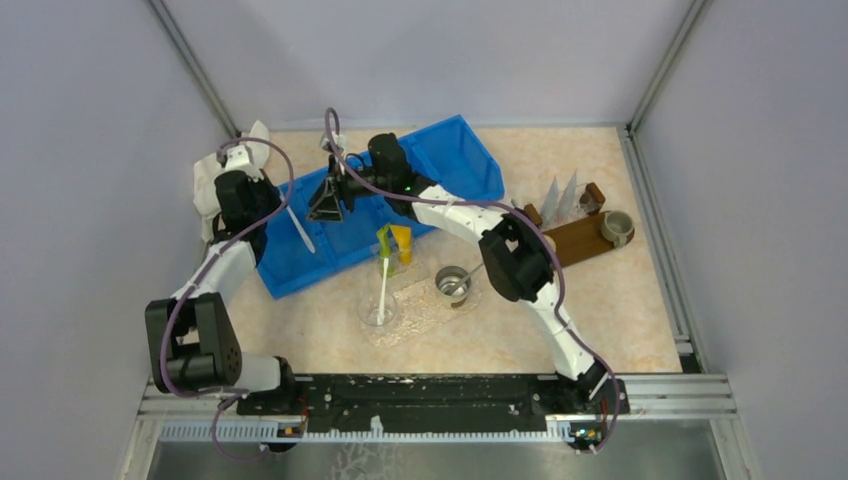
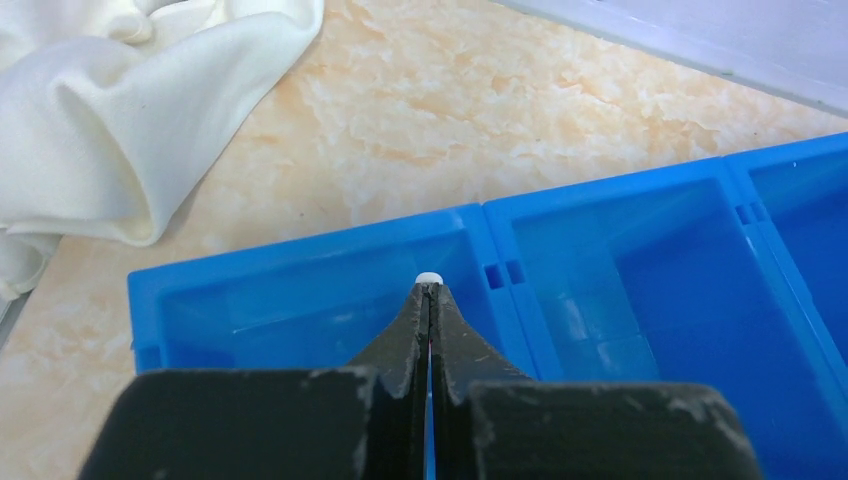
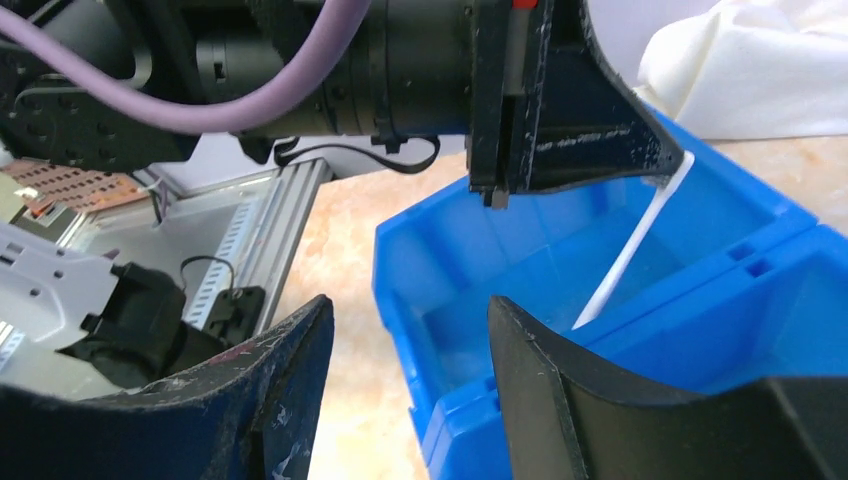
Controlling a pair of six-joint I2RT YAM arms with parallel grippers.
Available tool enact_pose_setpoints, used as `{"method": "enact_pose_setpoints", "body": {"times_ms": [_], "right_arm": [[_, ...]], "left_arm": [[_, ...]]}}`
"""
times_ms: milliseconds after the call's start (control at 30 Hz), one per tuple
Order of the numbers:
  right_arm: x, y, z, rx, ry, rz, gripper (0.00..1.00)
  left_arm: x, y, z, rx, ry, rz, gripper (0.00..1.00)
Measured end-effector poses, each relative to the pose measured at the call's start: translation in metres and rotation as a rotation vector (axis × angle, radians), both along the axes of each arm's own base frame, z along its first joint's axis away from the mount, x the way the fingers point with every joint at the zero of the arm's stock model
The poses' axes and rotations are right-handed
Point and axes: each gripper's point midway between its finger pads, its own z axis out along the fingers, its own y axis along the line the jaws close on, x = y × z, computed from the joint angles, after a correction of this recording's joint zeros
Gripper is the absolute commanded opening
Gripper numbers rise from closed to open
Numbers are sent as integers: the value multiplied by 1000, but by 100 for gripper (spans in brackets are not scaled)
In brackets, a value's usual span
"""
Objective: Prepare toiletry sets of a toothbrush and toothpaste on the tray
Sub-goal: Pick up the toothbrush from the storage box.
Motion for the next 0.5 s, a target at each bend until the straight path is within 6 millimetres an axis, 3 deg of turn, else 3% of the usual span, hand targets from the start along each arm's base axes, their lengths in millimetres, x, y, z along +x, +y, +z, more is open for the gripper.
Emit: {"method": "enact_pose_setpoints", "body": {"times_ms": [200,500], "right_arm": [[19,15,-2,12,-23,-31,58],[48,30,-35,-31,-53,-106,58]], "left_arm": [[16,-5,-9,-14,-5,-35,0],[44,-12,-10,-29,-28,-90,0]]}}
